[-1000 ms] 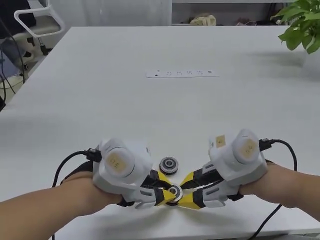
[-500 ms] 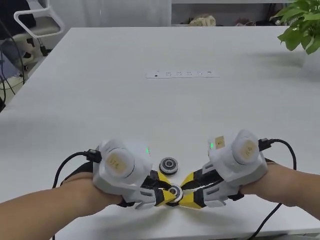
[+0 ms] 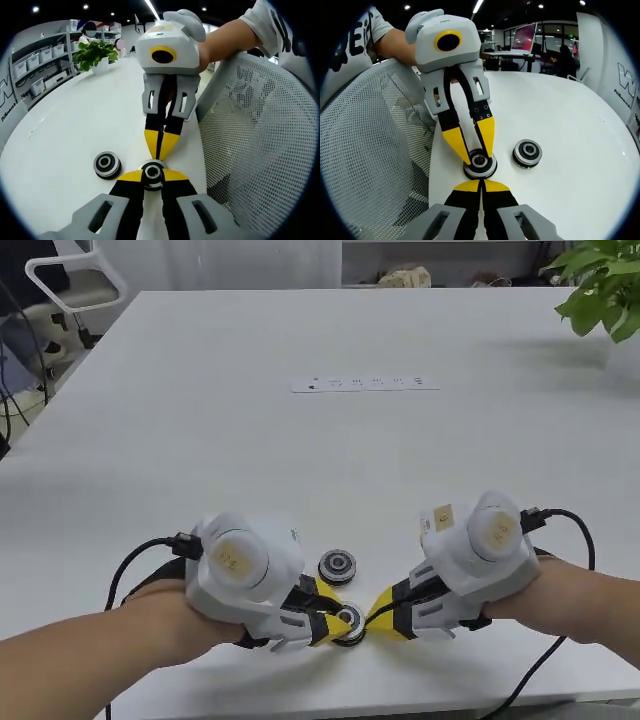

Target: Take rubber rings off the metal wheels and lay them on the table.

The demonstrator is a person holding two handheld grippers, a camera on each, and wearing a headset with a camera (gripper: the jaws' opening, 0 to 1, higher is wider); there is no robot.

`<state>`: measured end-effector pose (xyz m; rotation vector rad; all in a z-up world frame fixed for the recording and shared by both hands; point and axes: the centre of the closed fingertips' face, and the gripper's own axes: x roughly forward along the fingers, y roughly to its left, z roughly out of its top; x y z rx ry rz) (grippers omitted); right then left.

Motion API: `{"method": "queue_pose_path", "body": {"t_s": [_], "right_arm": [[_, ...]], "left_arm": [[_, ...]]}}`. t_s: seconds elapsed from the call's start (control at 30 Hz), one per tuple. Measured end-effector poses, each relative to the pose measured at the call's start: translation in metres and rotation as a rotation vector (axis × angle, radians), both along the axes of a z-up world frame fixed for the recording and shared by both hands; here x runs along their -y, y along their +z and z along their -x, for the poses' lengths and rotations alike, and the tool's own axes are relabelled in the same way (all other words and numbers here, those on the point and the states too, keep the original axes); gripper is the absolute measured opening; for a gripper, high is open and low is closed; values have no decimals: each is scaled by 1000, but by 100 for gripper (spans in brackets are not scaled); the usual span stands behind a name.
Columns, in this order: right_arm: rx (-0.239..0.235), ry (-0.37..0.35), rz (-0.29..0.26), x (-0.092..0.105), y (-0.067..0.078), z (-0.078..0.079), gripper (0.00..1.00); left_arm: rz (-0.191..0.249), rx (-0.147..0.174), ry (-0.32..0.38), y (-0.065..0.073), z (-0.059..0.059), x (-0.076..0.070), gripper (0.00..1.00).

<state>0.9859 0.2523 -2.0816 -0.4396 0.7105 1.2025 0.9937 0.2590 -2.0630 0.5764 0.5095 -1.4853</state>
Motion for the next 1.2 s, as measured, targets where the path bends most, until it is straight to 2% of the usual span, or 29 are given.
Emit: {"method": "queue_pose_path", "body": {"t_s": [0.1, 0.27, 0.43, 0.63, 0.73, 1.2], "right_arm": [[-13, -7, 4, 2, 0, 1, 0], [-14, 6, 32, 5, -3, 4, 13], [-3, -17, -17, -4, 5, 0, 18], [26, -5, -13, -12, 3, -1, 23], [44, -10, -20, -13, 5, -4, 22], [43, 17, -18, -7, 4, -3, 17]], "left_arm": [[0, 0, -1, 0, 0, 0, 8], [0, 0, -1, 0, 0, 0, 8], [2, -1, -1, 0, 0, 0, 8], [2, -1, 0, 0, -1, 0, 8], [3, -1, -1, 0, -1, 0, 8], [6, -3, 0, 0, -1, 0, 8]]}}
